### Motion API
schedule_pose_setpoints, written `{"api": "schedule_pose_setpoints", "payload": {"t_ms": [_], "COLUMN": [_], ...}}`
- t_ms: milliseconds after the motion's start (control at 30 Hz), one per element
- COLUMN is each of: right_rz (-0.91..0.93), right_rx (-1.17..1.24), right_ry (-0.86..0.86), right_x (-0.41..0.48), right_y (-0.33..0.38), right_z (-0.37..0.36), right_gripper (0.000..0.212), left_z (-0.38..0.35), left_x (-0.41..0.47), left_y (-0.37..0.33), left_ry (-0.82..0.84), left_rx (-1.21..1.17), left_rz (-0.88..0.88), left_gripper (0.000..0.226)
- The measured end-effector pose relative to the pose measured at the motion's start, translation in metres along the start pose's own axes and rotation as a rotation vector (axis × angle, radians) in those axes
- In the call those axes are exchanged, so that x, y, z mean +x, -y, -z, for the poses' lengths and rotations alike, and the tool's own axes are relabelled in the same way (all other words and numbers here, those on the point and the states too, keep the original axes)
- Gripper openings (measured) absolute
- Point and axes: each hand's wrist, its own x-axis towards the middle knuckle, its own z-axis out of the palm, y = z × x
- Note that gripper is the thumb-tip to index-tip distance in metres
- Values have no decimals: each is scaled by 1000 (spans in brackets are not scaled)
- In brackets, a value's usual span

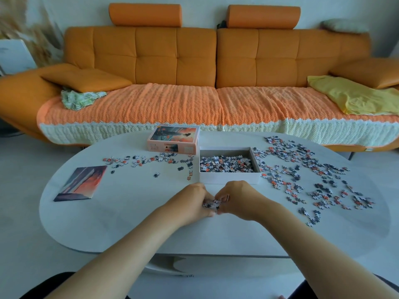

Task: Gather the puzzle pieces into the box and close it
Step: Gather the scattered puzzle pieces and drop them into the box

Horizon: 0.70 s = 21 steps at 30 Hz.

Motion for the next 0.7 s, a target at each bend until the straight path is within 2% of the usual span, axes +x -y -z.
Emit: {"api": "schedule_pose_setpoints", "payload": {"t_ms": [67,133,567,700], "right_rz": [-17,-24,-212,-261], "right_rx": [6,13,195,427], "right_ry": [-9,-21,17,9], "right_x": [1,1,7,9], "right_y": [6,9,12,6], "right_z": [-1,0,3,15], "right_gripper": [17,19,8,6], "left_z": [-2,-2,-5,-1], "left_x": [2,3,10,19], "left_y": [-3,-4,-4,-4], "left_ry": [-50,-66,-116,-164], "left_rx": [-45,-101,-230,-377], "left_rz": [-12,7,95,172], "left_gripper": [12,10,11,6]}}
